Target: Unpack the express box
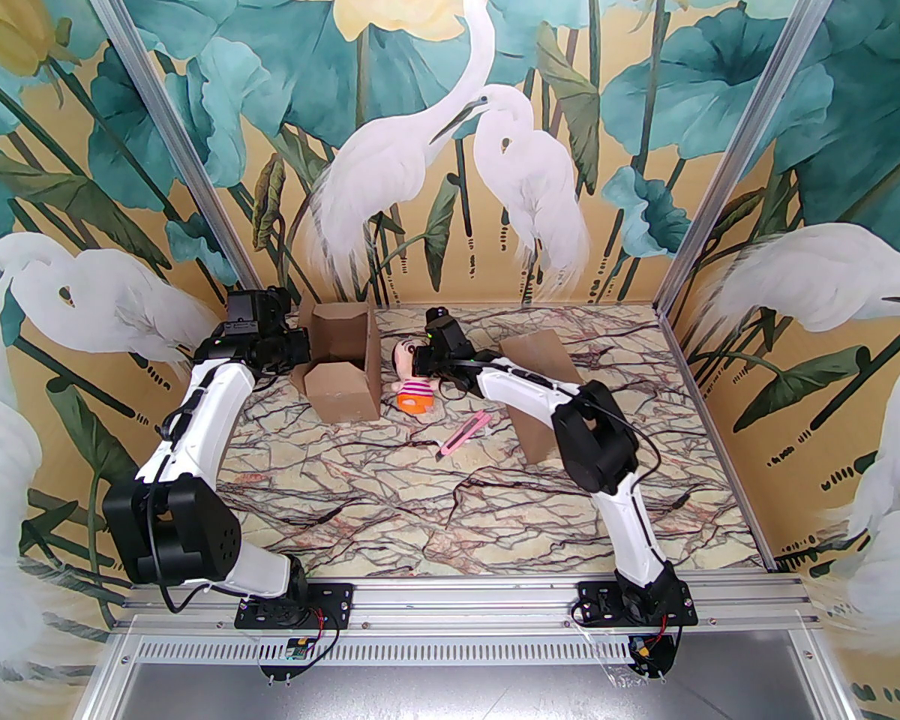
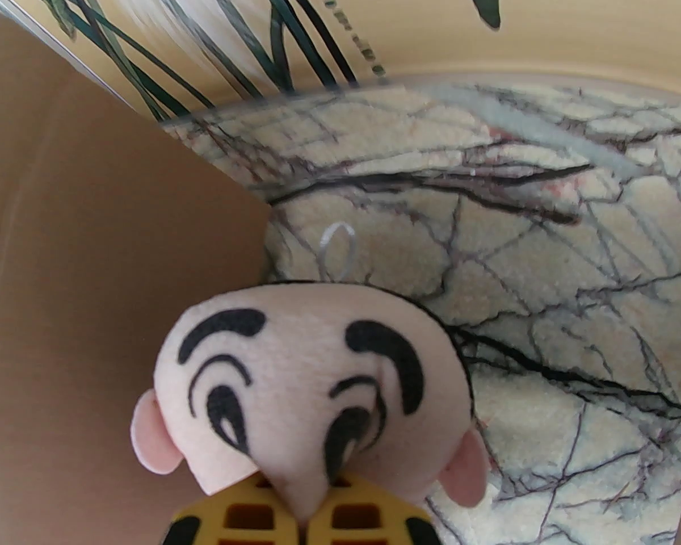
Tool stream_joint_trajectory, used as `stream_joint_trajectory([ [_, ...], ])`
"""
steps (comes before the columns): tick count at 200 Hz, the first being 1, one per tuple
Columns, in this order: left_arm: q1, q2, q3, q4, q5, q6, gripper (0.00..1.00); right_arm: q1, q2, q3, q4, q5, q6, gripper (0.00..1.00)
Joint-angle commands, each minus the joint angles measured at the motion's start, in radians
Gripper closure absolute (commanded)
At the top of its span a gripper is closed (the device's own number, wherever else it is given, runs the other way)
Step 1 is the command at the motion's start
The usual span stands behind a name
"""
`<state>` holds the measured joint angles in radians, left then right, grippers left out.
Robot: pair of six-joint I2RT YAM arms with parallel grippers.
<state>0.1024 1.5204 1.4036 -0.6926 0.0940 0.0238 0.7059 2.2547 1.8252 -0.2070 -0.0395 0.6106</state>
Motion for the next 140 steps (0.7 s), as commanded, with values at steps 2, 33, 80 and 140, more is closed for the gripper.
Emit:
stream_joint_trajectory([
  [2,0.010,0.022,0.025,-0.033,0.056,0.028,0.92,0.007,0.059,0.123,-0.079,-0.032,0.014,0.92],
  [33,0.010,0.011,0.043,-0.036,0.053,0.024,0.79,0.007,0.093,0.200,-0.144,-0.008,-0.035,0.59],
  [80,0.010,-0.049,0.087,-0.044,0.055,-0.005,0.48,-0.012,-0.007,0.238,-0.240,-0.021,-0.178,0.29],
  [140,-0.051,-0.199,0.111,-0.094,0.124,-0.055,0.40,-0.075,-0.404,-0.023,-0.336,0.005,-0.289,0.07],
])
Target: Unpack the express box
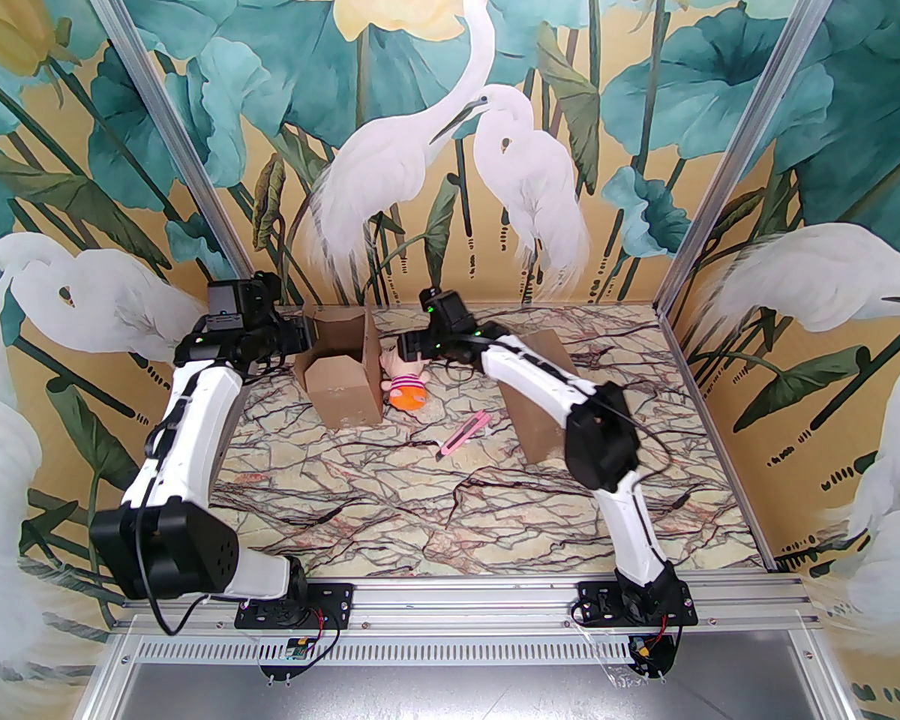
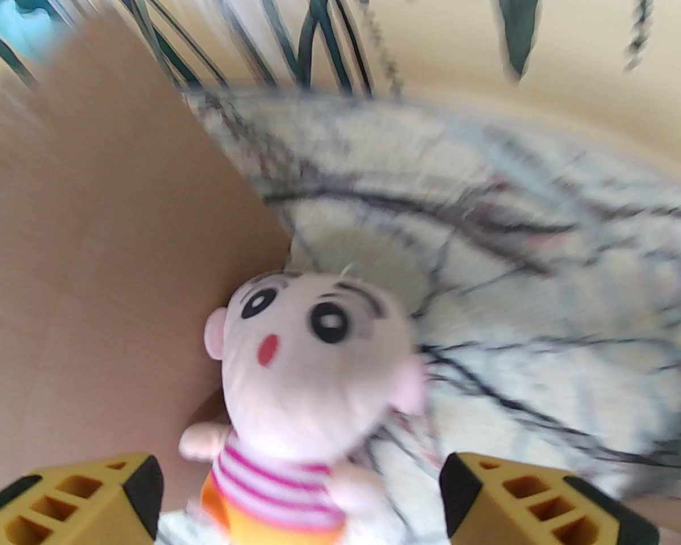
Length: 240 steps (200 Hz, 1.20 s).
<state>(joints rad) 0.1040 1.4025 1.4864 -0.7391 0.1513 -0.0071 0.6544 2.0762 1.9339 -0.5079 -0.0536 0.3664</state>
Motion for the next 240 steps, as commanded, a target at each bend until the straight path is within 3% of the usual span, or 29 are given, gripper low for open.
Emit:
stream_joint_trajectory([
  [1,-0.055,-0.083,0.028,-0.049,0.068,-0.022,0.40,-0.025,-0.236,-0.139,-0.033,0.020,-0.042,0.07],
  [53,-0.408,-0.148,-0.080,-0.072,0.053,-0.019,0.45,-0.094,-0.703,-0.608,0.036,0.163,0.057,0.07],
  [67,-0.513,-0.139,-0.101,-0.071,-0.006,-0.030,0.45,-0.105,-0.802,-0.692,0.037,0.209,0.060,0.04],
  [74,-0.562,-0.125,-0.115,-0.053,-0.016,-0.043,0.45,-0.109,-0.843,-0.731,0.037,0.223,0.060,0.00],
  [115,-0.781,0.059,-0.173,0.044,-0.035,-0.067,0.46,-0.121,-0.990,-0.897,0.036,0.256,0.104,0.01],
  [157,-0.799,0.280,-0.216,0.148,-0.020,-0.059,0.46,-0.119,-1.095,-0.967,0.006,0.258,0.112,0.01],
  [208,-0.798,0.498,-0.124,0.112,0.006,-0.004,0.44,-0.120,-1.216,-1.063,0.014,0.267,0.134,0.01],
  [240,-0.791,0.585,-0.066,0.069,-0.035,0.012,0.39,-0.120,-1.239,-1.097,0.011,0.272,0.143,0.01],
])
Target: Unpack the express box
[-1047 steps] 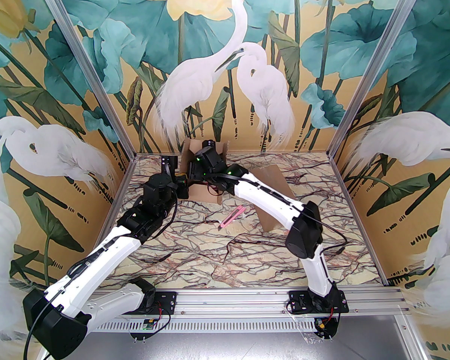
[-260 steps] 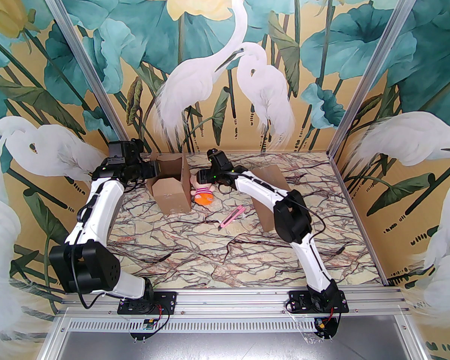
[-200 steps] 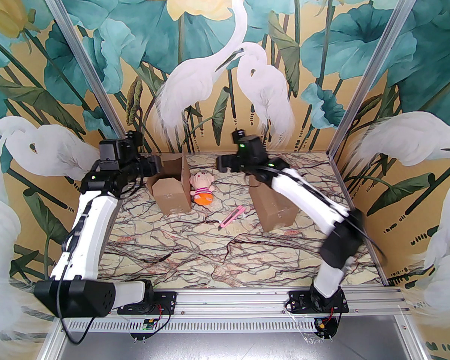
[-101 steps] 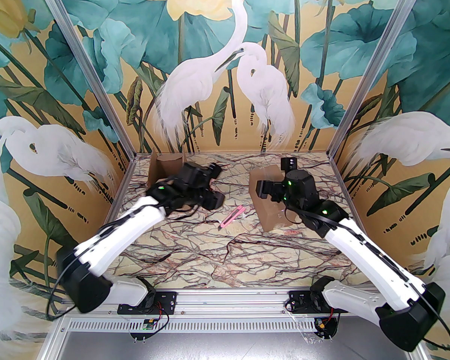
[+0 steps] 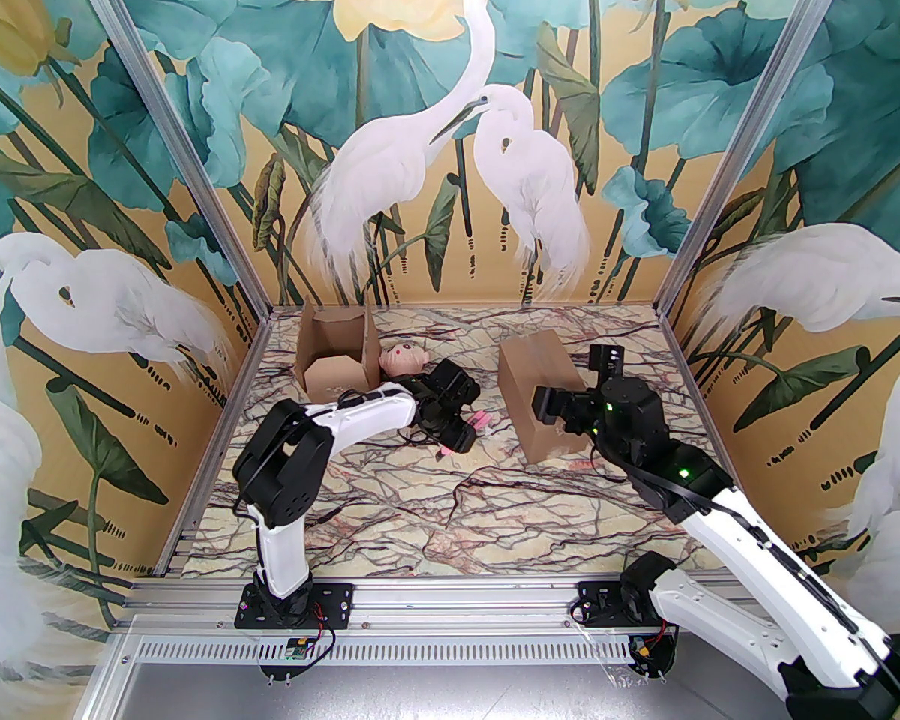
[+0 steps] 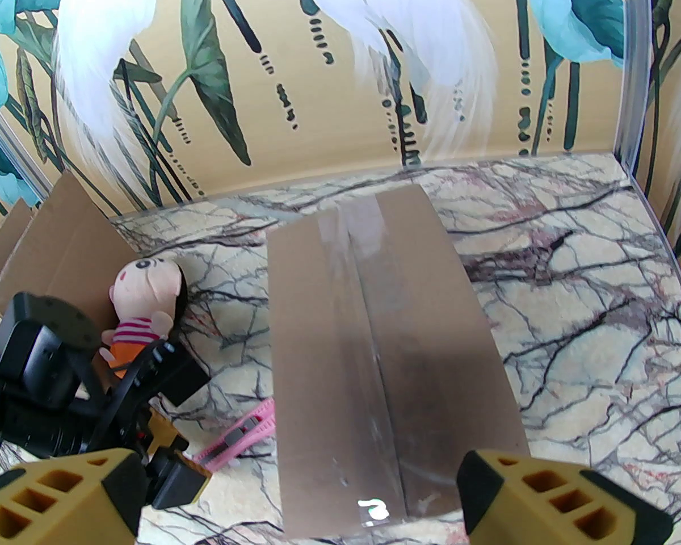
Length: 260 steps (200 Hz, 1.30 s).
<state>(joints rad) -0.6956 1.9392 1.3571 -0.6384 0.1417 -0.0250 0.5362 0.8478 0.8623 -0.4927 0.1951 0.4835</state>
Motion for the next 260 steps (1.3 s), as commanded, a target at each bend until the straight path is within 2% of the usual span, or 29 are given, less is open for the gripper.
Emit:
stream_joint_trajectory([
  [1,0.009,0.051,0.064,-0.034,-0.025,0.030,0.39,-0.002,-0.010,-0.026,-0.004,0.023,0.025,0.01],
  [82,0.012,0.138,0.086,-0.082,-0.028,0.067,0.37,-0.002,0.042,-0.028,0.058,0.026,0.030,0.01],
  [114,0.004,0.187,0.113,-0.129,-0.063,0.088,0.43,-0.003,0.057,-0.032,0.074,0.026,0.041,0.01],
  [148,0.000,0.209,0.124,-0.145,-0.076,0.094,0.57,-0.002,0.061,-0.034,0.072,0.034,0.042,0.01],
  [186,-0.019,0.230,0.152,-0.177,-0.107,0.099,0.58,-0.002,0.051,-0.043,0.080,0.040,0.050,0.01],
  [212,-0.033,0.264,0.164,-0.201,-0.139,0.096,0.50,-0.002,0.036,-0.060,0.085,0.037,0.067,0.01],
  [235,-0.033,0.264,0.161,-0.199,-0.145,0.082,0.49,-0.001,0.012,-0.073,0.083,0.046,0.071,0.01],
  [260,-0.034,0.276,0.180,-0.219,-0.142,0.086,0.58,-0.002,-0.018,-0.092,0.083,0.056,0.070,0.01],
])
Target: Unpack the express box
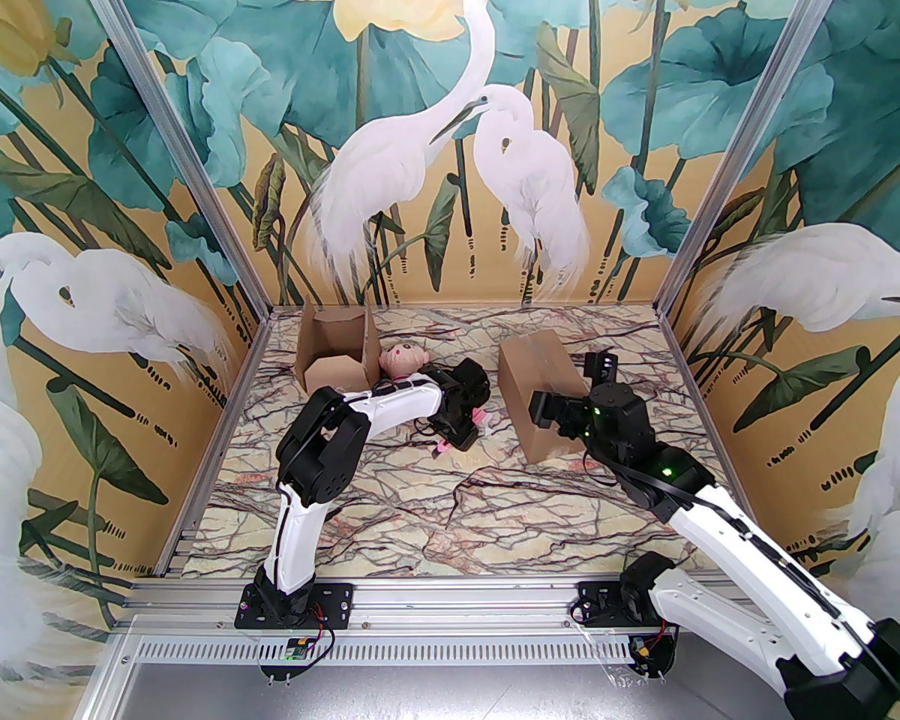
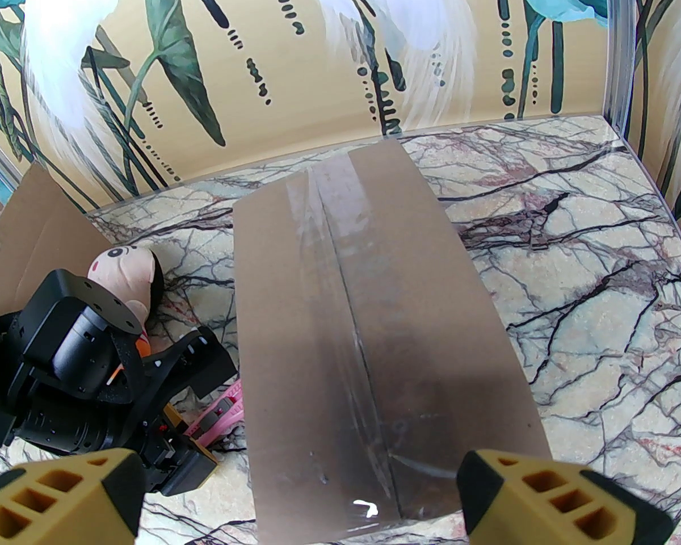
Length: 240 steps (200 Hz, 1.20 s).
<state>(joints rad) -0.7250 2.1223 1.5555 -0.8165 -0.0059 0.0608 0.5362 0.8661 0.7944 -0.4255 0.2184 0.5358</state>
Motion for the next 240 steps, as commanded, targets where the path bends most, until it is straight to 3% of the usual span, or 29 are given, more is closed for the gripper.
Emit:
stream_joint_trajectory([
  [1,-0.005,0.093,-0.019,-0.041,0.006,0.001,0.59,-0.002,-0.037,-0.024,0.016,0.034,0.016,0.01],
  [24,-0.004,0.073,-0.028,-0.026,0.003,0.002,0.68,-0.002,-0.053,-0.030,0.009,0.040,0.012,0.01],
  [65,-0.002,-0.088,-0.108,0.062,0.006,0.005,0.74,-0.003,-0.067,-0.033,-0.046,0.019,0.093,0.01],
  [114,0.034,-0.344,-0.202,0.196,0.078,0.006,0.76,-0.002,-0.024,-0.090,0.054,-0.177,0.267,0.03],
  [151,0.037,-0.477,-0.232,0.259,0.176,0.003,0.76,0.021,0.102,-0.033,0.156,-0.247,0.297,0.09],
  [240,-0.006,-0.595,-0.219,0.294,0.252,-0.018,0.77,0.130,0.281,0.145,0.235,-0.180,0.270,0.17],
])
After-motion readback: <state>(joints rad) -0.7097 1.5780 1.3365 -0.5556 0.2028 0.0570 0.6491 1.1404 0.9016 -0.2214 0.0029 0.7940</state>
